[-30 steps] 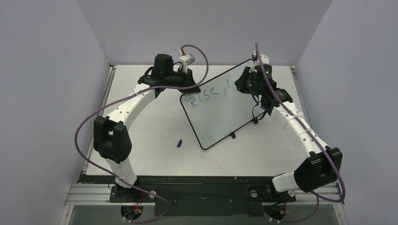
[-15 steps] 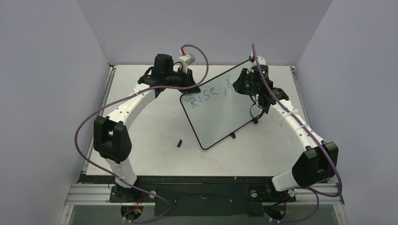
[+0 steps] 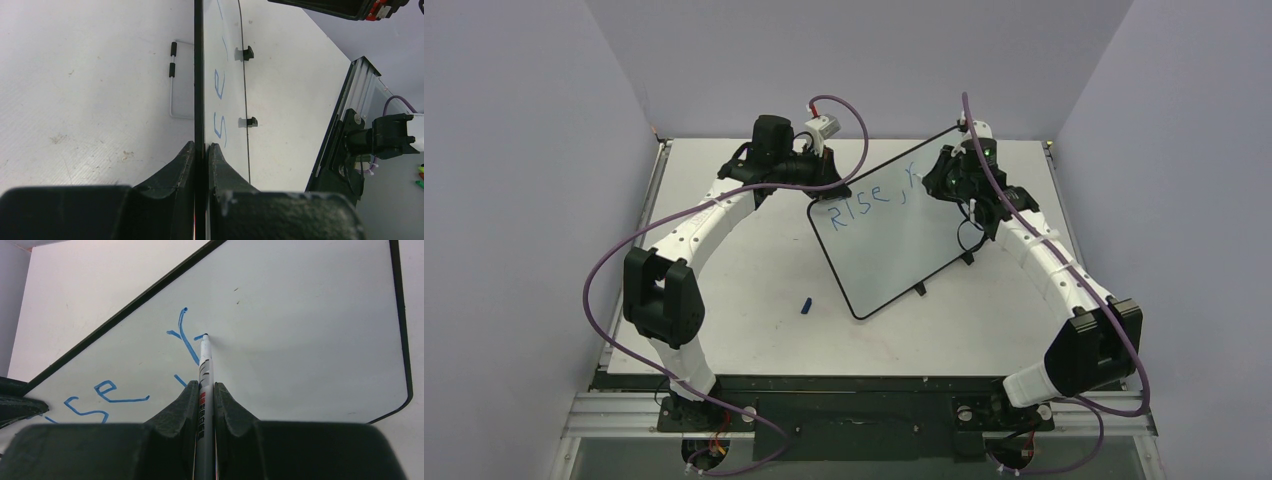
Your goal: Write a sentence on the whiteboard
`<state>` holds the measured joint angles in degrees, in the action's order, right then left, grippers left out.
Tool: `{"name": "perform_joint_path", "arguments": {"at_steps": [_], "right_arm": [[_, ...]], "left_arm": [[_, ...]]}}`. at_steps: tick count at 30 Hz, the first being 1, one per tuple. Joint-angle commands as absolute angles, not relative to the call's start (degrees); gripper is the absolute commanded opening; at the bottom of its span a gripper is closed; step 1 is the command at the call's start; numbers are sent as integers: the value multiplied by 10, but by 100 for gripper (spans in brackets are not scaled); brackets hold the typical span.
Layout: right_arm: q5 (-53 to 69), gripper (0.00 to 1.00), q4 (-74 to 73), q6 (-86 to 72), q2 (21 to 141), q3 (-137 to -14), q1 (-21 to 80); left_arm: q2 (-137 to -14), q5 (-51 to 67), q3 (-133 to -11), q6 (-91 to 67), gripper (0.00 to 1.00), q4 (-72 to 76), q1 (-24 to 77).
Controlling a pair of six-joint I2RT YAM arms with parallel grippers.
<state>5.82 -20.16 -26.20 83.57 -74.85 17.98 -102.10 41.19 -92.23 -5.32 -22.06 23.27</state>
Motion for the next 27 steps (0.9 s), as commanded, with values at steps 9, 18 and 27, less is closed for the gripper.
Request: {"name": "perform_joint_path", "arguments": {"at_steps": [9, 18, 27], "right_arm": [[51, 0, -186, -264, 865, -792, 170], [64, 0, -187, -265, 874, -803, 176], [71, 0, -182, -265, 867, -781, 190]], "left_arm": [[-997, 406, -933, -5, 0, -191, 238], [-998, 406, -933, -5, 0, -191, 239], [-1000, 407, -933, -5, 0, -191, 238]]}}
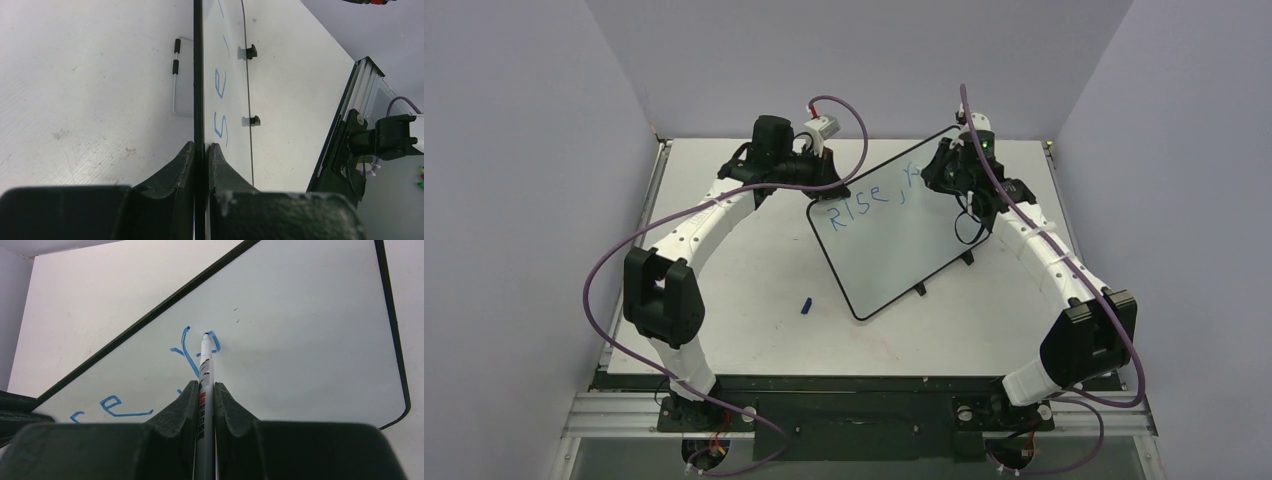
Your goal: Write a sentence on the whiteboard
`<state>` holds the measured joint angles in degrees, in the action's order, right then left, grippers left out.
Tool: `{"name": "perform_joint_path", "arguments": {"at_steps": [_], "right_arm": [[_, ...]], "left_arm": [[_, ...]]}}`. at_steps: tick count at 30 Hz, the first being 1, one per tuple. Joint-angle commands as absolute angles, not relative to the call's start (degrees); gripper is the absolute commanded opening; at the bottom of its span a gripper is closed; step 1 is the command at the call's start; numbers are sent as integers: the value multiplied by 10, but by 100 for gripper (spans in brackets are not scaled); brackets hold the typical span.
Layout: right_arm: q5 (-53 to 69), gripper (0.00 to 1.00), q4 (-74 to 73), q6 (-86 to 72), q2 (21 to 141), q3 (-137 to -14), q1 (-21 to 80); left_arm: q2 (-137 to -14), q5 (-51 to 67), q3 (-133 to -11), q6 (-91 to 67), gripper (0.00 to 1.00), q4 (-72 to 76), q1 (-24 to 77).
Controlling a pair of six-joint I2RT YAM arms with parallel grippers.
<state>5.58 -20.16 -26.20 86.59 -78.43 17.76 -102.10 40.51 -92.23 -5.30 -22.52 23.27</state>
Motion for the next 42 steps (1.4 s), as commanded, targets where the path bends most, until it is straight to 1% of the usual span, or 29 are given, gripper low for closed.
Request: {"name": "perform_joint_path", "arguments": {"at_steps": [1, 18, 24, 32, 42], "right_arm": [[71, 0, -181, -265, 866, -778, 191], [74, 0, -178, -267, 840, -724, 206], [56, 0, -181, -264, 831, -709, 205], [27, 0, -197, -260, 833, -715, 191], [17, 0, -211, -254, 835, -751, 181]], "left_arm": [[-999, 408, -933, -5, 0, -191, 238], [-998, 408, -933, -6, 0, -192, 239], [-996, 408, -933, -6, 0, -191, 238], [-995, 407, -932, -5, 0, -192, 238], [-995, 406, -932, -5, 0, -191, 239]]}}
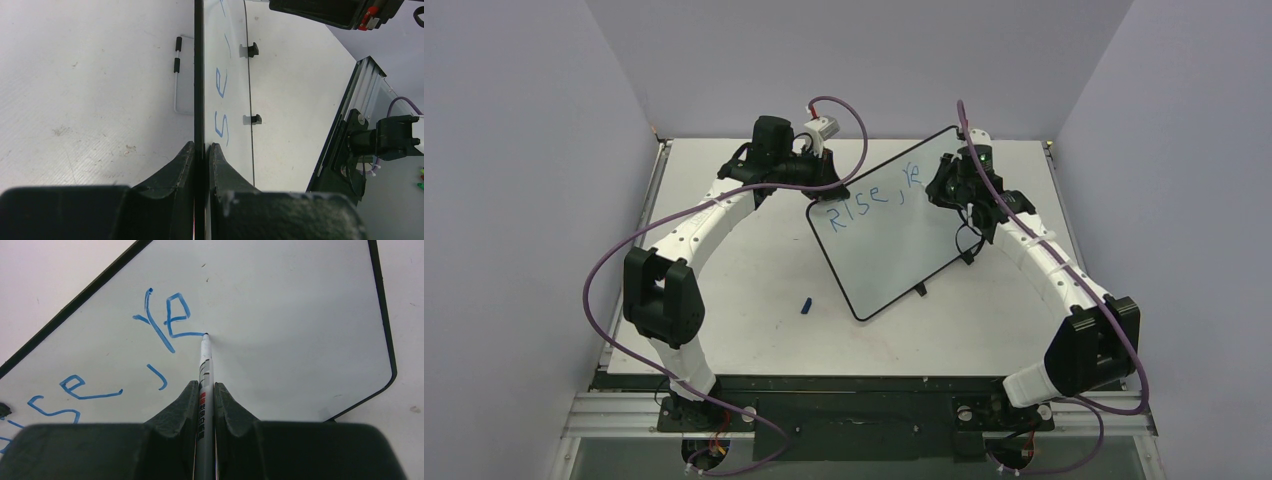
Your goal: Write a sentence on the whiteboard
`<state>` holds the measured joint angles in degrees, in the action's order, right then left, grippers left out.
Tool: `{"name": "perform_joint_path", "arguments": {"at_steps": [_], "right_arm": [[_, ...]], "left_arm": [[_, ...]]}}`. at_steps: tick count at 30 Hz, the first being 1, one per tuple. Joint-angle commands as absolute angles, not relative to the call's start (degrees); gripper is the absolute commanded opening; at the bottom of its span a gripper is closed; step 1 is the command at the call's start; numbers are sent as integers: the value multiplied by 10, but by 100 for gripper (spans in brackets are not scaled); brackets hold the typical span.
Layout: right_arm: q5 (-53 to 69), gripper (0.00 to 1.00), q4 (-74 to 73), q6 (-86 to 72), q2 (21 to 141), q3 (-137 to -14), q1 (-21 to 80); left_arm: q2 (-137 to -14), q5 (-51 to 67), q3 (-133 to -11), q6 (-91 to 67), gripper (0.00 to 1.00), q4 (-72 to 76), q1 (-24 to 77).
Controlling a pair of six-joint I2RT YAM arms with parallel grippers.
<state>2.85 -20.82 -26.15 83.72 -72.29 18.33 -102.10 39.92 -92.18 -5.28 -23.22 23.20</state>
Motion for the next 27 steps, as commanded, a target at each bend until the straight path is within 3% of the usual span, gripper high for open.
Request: {"name": "perform_joint_path", "arguments": {"at_steps": [1, 10, 27], "right_arm": [[18, 0, -212, -254, 832, -751, 181], [33, 0, -207, -261, 793, -764, 159], [78, 0, -192, -278, 857, -824, 125]], "left_arm": [[-995, 407, -932, -5, 0, -191, 239], [-995, 406, -932, -5, 0, -191, 239], [-997, 407, -933, -4, 0, -192, 240]]}}
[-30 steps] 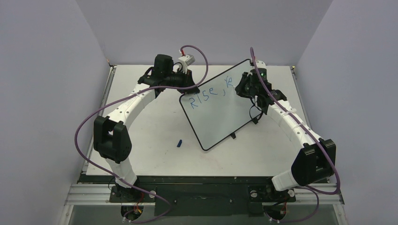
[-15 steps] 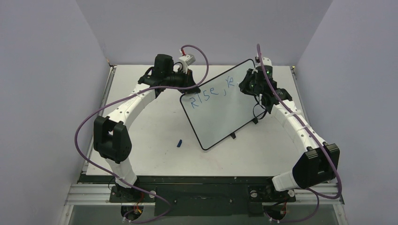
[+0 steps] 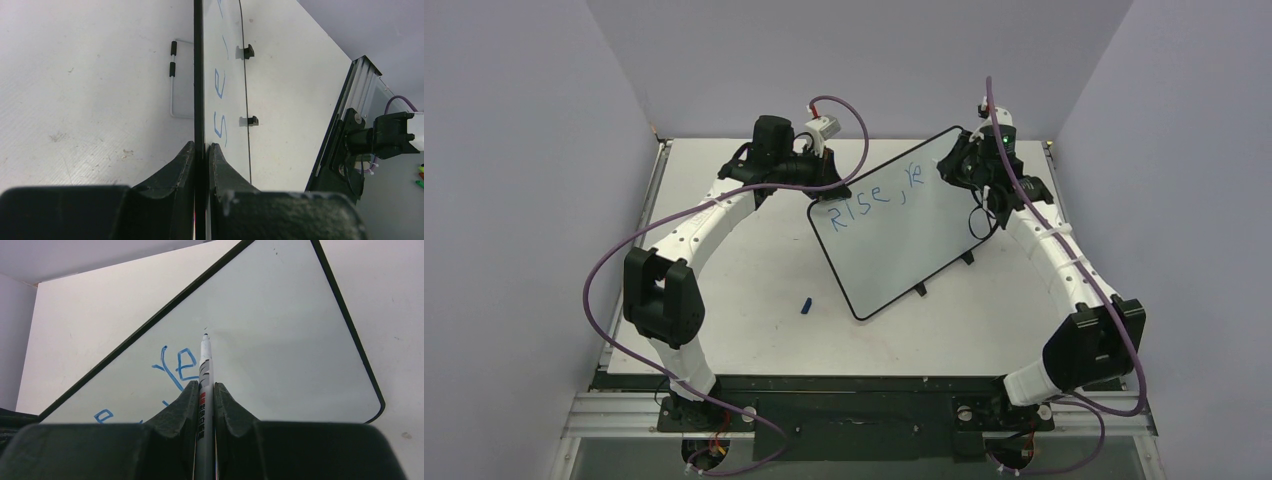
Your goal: Write a sentence on the whiteboard
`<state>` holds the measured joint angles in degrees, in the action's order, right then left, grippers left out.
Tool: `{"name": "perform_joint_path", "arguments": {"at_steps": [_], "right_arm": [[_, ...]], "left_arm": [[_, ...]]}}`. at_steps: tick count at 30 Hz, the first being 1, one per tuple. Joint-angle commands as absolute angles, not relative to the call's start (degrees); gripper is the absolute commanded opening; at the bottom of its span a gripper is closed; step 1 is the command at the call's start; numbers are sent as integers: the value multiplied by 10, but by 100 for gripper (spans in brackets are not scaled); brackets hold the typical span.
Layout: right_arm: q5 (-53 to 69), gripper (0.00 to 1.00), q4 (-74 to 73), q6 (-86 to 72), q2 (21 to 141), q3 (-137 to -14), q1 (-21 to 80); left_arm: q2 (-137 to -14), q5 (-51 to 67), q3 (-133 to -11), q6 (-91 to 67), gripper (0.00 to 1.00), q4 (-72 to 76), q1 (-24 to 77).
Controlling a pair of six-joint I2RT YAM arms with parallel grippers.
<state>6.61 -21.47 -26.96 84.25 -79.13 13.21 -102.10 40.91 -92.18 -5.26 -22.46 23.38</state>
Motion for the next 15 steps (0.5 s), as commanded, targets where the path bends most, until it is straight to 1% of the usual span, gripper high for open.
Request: {"name": "perform_joint_path", "arguments": {"at_steps": [1, 15], "right_arm": [[79, 0, -192, -278, 859, -825, 124], [93, 0, -185, -283, 897, -836, 120]], "left_arm": [[-997, 407, -933, -4, 0, -192, 239], [-997, 408, -933, -3, 0, -193, 239]]}}
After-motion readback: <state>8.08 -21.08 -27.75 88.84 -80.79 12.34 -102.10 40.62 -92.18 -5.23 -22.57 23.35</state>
